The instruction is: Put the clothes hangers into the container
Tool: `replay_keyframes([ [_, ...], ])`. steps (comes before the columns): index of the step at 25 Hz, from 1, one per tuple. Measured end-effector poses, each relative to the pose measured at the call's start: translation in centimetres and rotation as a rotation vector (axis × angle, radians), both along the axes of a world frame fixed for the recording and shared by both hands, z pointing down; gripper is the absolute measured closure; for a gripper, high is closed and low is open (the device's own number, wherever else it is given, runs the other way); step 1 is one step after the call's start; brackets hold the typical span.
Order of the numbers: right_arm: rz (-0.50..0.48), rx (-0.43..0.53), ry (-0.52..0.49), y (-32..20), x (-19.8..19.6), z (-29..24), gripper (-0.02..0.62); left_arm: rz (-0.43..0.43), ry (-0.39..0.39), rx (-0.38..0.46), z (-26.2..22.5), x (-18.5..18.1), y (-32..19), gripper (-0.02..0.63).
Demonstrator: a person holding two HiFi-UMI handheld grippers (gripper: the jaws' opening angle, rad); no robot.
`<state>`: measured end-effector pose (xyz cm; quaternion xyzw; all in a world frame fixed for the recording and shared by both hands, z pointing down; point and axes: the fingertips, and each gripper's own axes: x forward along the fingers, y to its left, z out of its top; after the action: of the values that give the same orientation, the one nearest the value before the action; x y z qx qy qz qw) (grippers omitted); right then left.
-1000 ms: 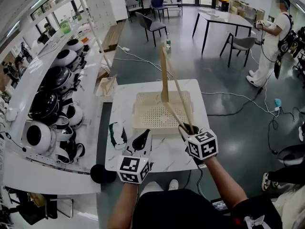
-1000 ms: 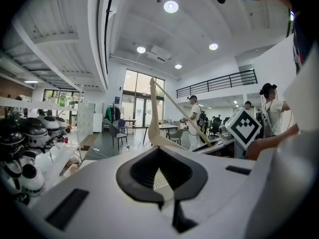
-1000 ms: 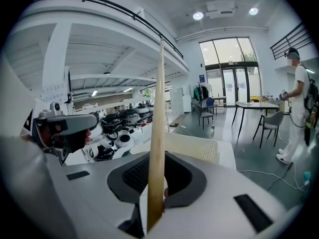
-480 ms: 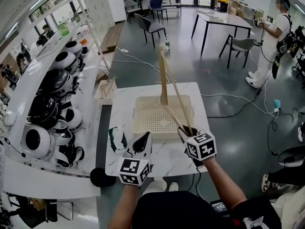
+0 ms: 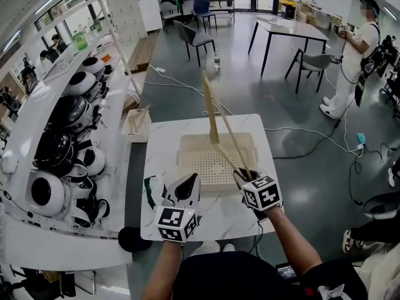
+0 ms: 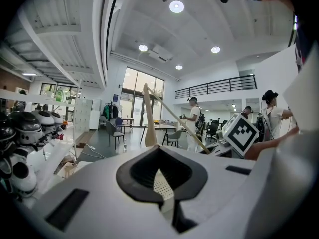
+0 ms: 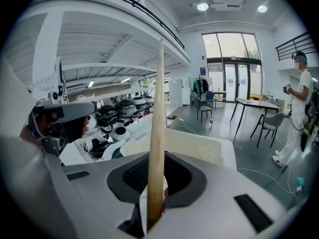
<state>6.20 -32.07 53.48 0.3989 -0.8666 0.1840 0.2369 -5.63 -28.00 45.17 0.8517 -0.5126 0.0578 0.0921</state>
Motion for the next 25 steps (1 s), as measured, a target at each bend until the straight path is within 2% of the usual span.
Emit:
replay_keyframes([
  [18, -0.046, -0.124, 0.110, -2.8, -2.1, 3.4, 0.529, 0.010, 0.020, -0.016, 0.5, -2.2, -3.7, 0.604],
  [25, -0.095, -0.183, 0.191, -2.4, -3.0, 5.4, 0.529, 0.017, 0.028, -0.020, 0.9, -2.4, -4.7, 0.604],
])
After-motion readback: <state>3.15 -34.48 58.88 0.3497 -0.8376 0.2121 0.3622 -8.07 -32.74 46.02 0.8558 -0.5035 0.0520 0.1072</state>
